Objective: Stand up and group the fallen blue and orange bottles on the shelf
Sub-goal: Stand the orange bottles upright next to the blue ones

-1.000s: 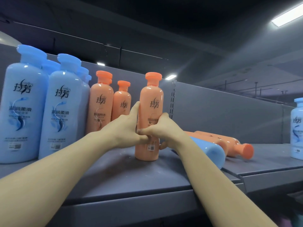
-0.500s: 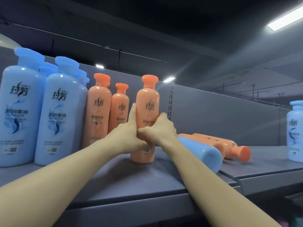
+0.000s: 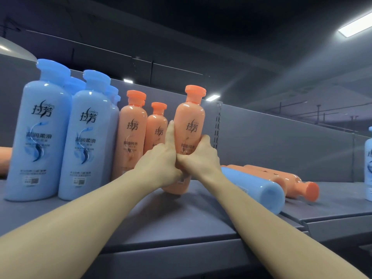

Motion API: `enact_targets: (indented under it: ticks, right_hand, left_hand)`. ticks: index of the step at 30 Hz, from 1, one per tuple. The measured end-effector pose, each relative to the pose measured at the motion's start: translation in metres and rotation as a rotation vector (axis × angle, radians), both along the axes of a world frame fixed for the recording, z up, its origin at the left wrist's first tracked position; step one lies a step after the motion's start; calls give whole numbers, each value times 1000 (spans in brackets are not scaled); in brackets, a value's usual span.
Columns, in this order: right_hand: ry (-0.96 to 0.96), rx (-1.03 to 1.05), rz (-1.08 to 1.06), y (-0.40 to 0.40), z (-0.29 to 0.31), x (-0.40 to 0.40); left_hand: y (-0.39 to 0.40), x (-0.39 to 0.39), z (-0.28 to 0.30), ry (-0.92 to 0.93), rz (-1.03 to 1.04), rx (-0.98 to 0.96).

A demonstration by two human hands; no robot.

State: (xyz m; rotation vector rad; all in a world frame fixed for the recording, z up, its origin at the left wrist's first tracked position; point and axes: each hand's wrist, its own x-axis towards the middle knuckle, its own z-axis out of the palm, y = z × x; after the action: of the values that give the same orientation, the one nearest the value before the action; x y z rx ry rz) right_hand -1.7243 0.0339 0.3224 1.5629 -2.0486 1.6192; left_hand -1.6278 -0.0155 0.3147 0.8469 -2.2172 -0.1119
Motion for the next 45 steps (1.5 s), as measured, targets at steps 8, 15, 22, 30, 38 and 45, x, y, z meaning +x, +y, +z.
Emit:
enact_targets:
  ticks: [8, 15, 22, 30, 38, 45]
  right_hand:
    - [-12, 1, 56, -15, 3, 6]
    - [39, 78, 52, -31, 17, 14]
    - [41, 134, 44, -46, 24, 26]
    - [-89, 133, 87, -51, 20, 21]
    - [-147, 122, 129, -60, 17, 19]
    - [-225, 157, 168, -73, 12, 12]
  left_hand:
    - [-1, 1, 0, 17, 102, -25]
    - [-3, 1, 7, 43, 184, -10]
    - [-9, 3, 14, 55, 255, 60]
    - [-4, -1, 14, -42, 360, 31]
    - [-3, -1, 15, -114, 420, -2]
    - [-4, -5, 13, -124, 410, 9]
